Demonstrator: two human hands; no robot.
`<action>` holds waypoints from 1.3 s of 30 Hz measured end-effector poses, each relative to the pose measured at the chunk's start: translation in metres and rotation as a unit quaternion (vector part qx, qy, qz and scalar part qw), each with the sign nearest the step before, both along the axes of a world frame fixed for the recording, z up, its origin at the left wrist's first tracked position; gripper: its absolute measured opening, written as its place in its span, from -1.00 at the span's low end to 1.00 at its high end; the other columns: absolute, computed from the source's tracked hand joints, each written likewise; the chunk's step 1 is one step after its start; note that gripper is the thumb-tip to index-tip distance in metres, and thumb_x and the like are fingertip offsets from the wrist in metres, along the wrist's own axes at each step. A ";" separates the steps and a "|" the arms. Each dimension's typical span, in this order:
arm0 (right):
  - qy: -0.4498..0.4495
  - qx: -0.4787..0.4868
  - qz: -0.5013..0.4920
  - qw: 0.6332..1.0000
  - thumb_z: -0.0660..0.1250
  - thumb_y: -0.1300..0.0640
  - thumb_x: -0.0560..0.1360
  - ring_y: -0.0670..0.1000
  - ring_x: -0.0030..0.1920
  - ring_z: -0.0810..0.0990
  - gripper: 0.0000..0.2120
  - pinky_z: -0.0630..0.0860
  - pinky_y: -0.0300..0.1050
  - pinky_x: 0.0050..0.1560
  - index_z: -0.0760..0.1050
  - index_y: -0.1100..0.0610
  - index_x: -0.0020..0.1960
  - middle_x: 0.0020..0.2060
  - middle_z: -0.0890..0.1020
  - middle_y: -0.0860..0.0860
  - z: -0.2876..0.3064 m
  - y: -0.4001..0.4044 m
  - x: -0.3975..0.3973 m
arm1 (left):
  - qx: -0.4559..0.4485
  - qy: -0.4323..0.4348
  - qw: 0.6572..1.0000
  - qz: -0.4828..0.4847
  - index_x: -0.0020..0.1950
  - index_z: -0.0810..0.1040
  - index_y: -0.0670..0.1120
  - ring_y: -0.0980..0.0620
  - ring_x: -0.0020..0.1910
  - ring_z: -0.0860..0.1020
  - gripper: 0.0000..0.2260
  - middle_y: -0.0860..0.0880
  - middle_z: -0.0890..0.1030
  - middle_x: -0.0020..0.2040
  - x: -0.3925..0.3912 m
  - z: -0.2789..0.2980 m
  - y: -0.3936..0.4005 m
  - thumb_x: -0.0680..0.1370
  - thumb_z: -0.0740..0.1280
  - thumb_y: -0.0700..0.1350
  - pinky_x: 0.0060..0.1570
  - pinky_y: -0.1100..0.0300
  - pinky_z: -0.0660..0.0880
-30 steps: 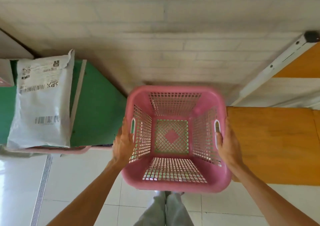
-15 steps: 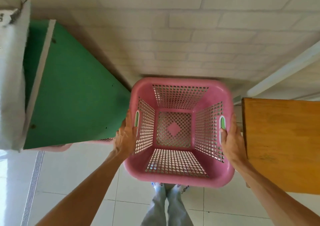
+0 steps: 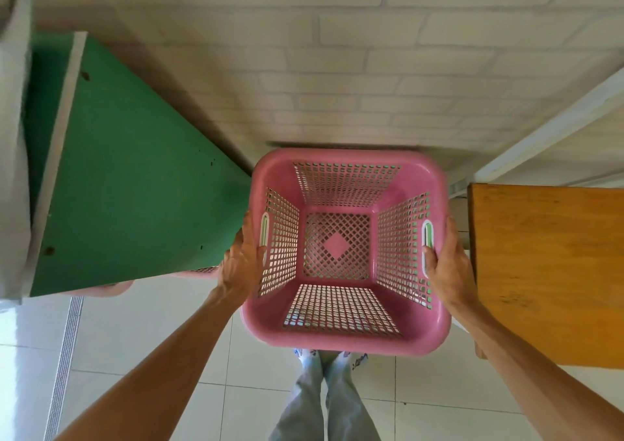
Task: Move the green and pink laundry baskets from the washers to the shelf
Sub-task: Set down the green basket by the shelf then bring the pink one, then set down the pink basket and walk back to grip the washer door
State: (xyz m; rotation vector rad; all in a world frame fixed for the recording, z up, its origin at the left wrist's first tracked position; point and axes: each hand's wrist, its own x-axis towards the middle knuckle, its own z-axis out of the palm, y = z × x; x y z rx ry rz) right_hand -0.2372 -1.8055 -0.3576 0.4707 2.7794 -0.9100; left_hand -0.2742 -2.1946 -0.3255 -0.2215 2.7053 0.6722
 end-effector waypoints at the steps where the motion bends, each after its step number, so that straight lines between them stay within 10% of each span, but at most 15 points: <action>1: -0.009 0.002 0.004 1.000 0.32 0.14 0.59 0.09 -0.24 0.72 -0.22 0.65 -0.03 -0.47 -0.09 -0.04 0.62 0.19 0.58 0.20 0.004 0.001 -0.001 | -0.001 -0.010 1.000 0.003 0.65 -0.06 -0.09 -0.17 -0.15 0.62 -0.34 -0.32 0.51 0.29 -0.001 0.004 0.001 0.65 0.25 -0.14 -0.25 0.00 0.58; 10: -0.123 0.036 -0.011 0.992 0.40 0.07 0.55 0.18 0.19 0.61 -0.45 0.60 0.03 0.08 0.31 0.20 0.45 0.27 0.53 0.14 0.169 -0.020 -0.004 | -0.005 -0.114 0.992 -0.051 0.64 -0.04 -0.18 -0.22 0.60 0.10 -0.32 -0.24 0.04 0.63 -0.007 0.149 -0.007 0.66 0.21 0.03 0.53 -0.16 0.16; 20: -0.107 0.041 0.077 0.990 0.10 -0.10 0.67 0.18 0.18 0.61 -0.51 0.59 -0.01 0.15 0.23 0.07 0.55 0.20 0.58 0.18 0.383 -0.058 0.017 | -0.019 -0.055 0.982 -0.178 0.63 0.09 -0.08 -0.19 0.59 0.16 -0.41 -0.18 0.09 0.63 -0.013 0.346 0.005 0.68 0.09 0.15 0.53 -0.17 0.18; 30: -0.137 0.068 0.091 0.984 -0.05 -0.23 0.67 0.19 0.55 0.22 -0.35 0.28 0.15 0.49 0.13 0.15 0.61 0.56 0.23 0.15 0.465 -0.047 0.006 | -0.106 -0.012 0.946 -0.305 0.64 0.01 -0.09 -0.20 0.60 0.11 -0.32 -0.16 0.07 0.64 -0.060 0.437 0.025 0.65 0.04 0.27 0.53 -0.20 0.14; 39: -0.097 0.047 -0.008 0.994 -0.04 -0.25 0.66 0.17 0.52 0.28 -0.33 0.31 0.15 0.46 0.16 0.16 0.60 0.53 0.30 0.15 0.507 0.011 0.014 | -0.145 0.023 0.915 -0.376 0.65 0.01 -0.08 -0.15 0.62 0.07 -0.32 -0.12 0.04 0.65 -0.104 0.476 0.078 0.65 0.02 0.28 0.55 -0.15 0.12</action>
